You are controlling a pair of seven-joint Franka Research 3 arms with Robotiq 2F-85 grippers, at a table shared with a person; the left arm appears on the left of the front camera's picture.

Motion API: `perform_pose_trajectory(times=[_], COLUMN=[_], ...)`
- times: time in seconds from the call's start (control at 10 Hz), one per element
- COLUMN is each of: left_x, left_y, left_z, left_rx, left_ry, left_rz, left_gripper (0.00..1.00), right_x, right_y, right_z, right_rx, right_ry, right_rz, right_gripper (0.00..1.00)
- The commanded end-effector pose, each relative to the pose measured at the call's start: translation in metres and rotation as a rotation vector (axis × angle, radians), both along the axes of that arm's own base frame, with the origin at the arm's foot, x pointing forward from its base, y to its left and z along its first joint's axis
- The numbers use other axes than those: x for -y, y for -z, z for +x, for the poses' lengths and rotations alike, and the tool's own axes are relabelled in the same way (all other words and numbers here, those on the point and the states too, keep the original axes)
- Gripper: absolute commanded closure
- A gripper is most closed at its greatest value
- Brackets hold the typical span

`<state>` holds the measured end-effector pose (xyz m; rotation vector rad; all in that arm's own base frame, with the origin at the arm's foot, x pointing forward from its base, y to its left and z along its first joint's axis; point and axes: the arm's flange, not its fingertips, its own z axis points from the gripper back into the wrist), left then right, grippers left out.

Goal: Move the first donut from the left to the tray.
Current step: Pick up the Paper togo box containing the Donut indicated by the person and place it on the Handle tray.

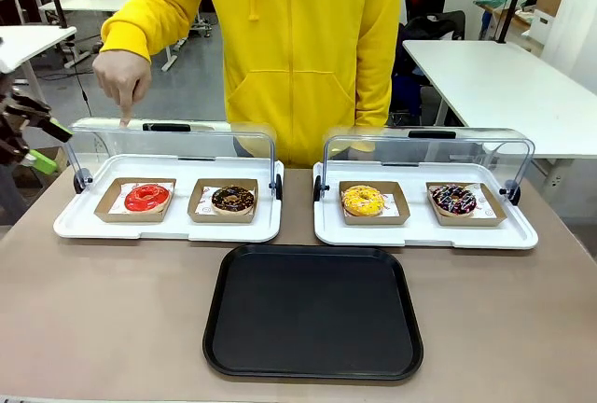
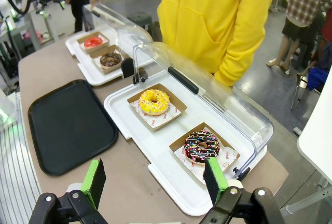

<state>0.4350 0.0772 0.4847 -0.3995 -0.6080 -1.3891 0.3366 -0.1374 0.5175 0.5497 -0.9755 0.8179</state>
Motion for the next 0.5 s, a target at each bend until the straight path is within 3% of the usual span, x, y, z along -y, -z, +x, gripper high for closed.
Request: perform_pose_trajectory(times=[0.0,0.4], left_x=[0.021,0.057], left_y=[0.019,0.066], left_z=[0.004,0.021], left_rx=[0.016,0.041], left_ry=[0.033,0.118], left_rz=[0.152,0.38], left_gripper=[0.0,0.0], right_x=[0.0,0.0], right_y=[-0.001,-0.001], right_z=[0.003,0.003], right_rx=[0.034,0.034], right_ry=[-0.008,-0.008], right_rz=[0.014,0.014], right_gripper=[0.0,0.0])
